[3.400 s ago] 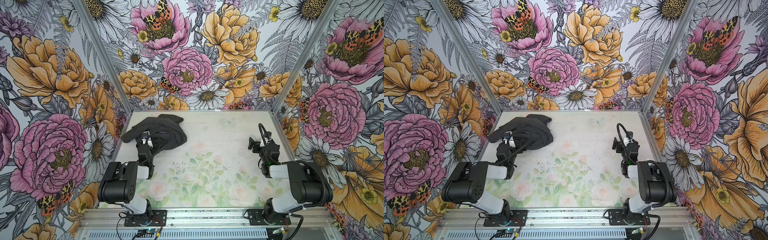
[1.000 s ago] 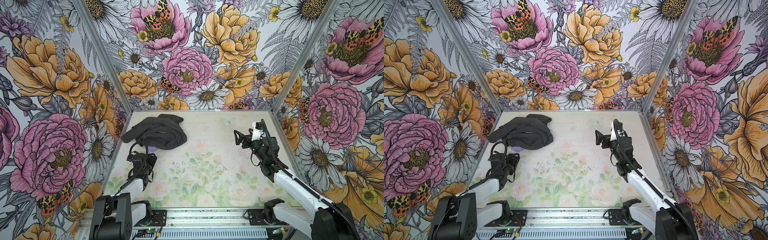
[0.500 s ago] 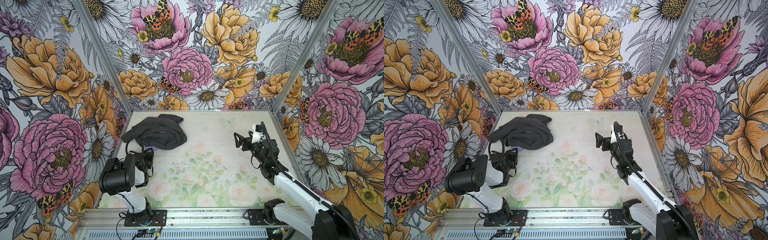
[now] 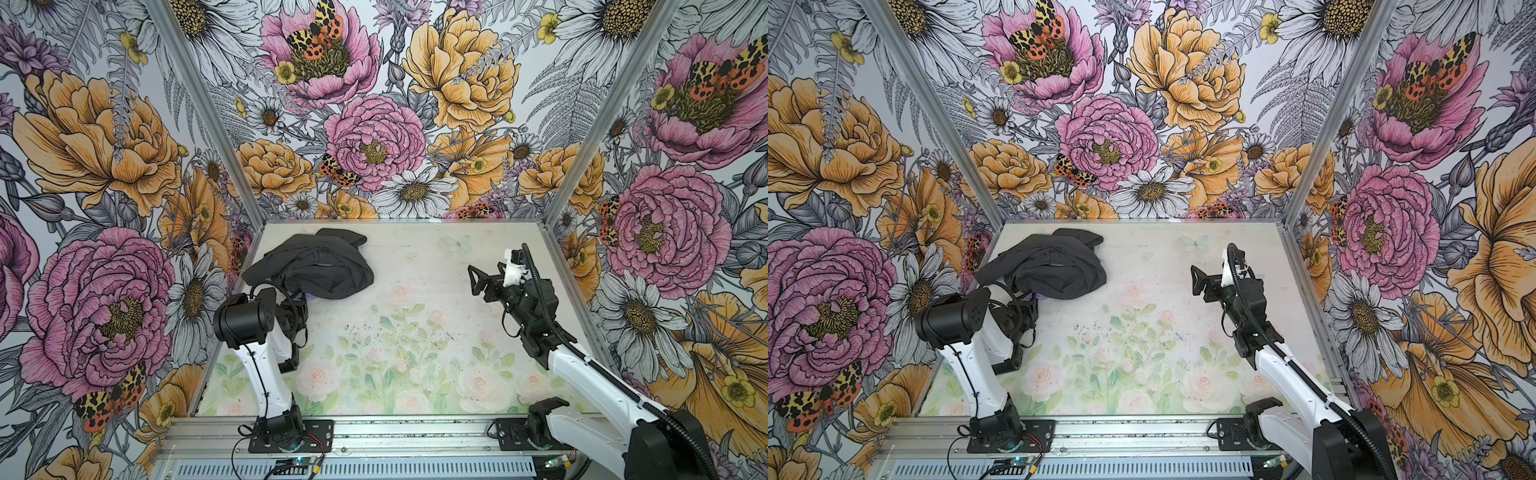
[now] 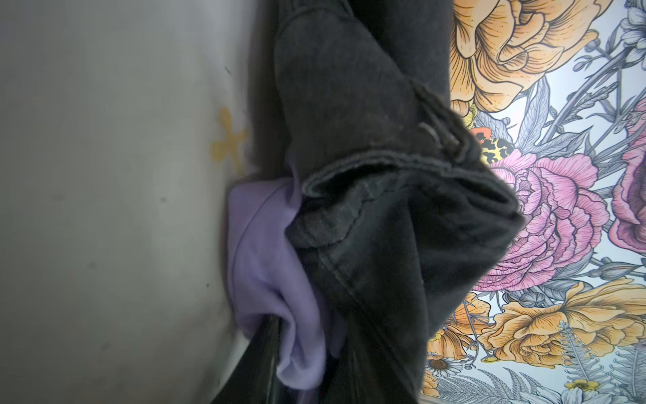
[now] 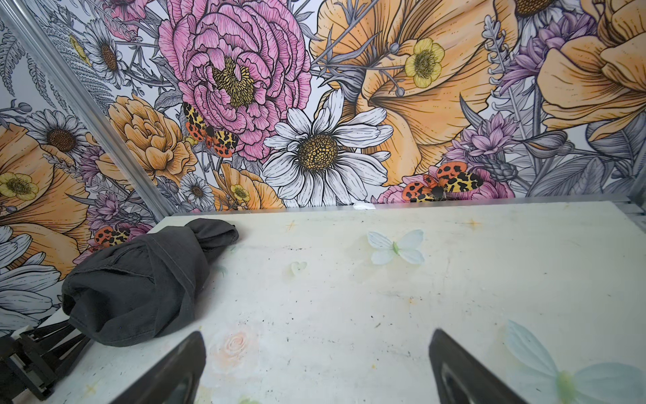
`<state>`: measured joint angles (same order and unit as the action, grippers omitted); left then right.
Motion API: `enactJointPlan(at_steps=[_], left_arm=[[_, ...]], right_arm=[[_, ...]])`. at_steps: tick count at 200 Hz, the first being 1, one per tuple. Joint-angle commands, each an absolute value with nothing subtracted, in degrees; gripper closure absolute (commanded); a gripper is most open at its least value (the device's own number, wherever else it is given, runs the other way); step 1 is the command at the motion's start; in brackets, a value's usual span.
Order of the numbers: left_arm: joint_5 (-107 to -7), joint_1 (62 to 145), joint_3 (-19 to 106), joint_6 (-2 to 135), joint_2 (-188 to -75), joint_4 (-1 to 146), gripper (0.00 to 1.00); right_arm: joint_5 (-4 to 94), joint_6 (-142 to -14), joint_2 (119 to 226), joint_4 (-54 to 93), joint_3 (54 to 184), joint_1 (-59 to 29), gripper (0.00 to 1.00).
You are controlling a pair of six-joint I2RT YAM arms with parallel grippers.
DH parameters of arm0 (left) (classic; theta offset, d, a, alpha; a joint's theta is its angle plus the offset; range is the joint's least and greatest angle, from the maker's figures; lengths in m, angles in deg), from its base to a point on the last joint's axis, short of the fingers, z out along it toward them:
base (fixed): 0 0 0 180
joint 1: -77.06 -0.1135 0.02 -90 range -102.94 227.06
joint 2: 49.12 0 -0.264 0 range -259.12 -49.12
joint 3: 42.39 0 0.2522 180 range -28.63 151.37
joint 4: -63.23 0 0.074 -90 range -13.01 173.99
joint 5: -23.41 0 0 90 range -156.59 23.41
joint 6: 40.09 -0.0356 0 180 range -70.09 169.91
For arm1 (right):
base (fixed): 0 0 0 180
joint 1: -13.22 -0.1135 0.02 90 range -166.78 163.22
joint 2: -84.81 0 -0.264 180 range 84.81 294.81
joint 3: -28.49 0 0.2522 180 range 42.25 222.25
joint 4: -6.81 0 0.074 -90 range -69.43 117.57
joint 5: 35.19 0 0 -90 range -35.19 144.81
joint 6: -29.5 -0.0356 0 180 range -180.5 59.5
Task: Pick out a specific cloth from the pile
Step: 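Lower the left gripper onto the grey pile and pinch the lavender shirt, then pull the lavender shirt out from under the grey cloth with the left gripper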
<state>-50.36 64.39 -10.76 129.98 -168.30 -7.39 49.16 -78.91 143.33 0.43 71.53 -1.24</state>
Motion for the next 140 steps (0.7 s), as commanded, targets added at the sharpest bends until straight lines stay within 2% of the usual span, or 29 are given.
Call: enactJointPlan(at_steps=[1,20,37,51,70,140], left_arm=[[-51.17,63.65,-13.05,128.66,-174.73,-3.83,0.70],[-49.95,63.05,-12.87,129.21,-175.22,-3.93,0.71],[-49.70,62.86,-13.14,129.46,-175.21,-3.95,0.77],[-49.68,62.80,-13.08,128.60,-175.07,-3.95,0.91],[-49.94,62.66,-13.48,128.54,-174.89,-3.89,1.00],[-50.12,61.43,-16.82,126.53,-168.82,-3.93,1.00]], right_arm=[[50.33,-78.09,143.47,-0.88,70.91,-1.78,0.01],[50.32,-78.03,143.43,-0.99,70.91,-1.79,0.01],[50.57,-77.92,143.52,-0.87,70.90,-1.74,0.01],[50.59,-77.98,143.51,-0.83,70.95,-1.81,0.01],[50.64,-77.89,143.34,-0.70,70.91,-1.76,0.01],[50.85,-77.64,142.47,-0.33,70.97,-1.80,0.01]])
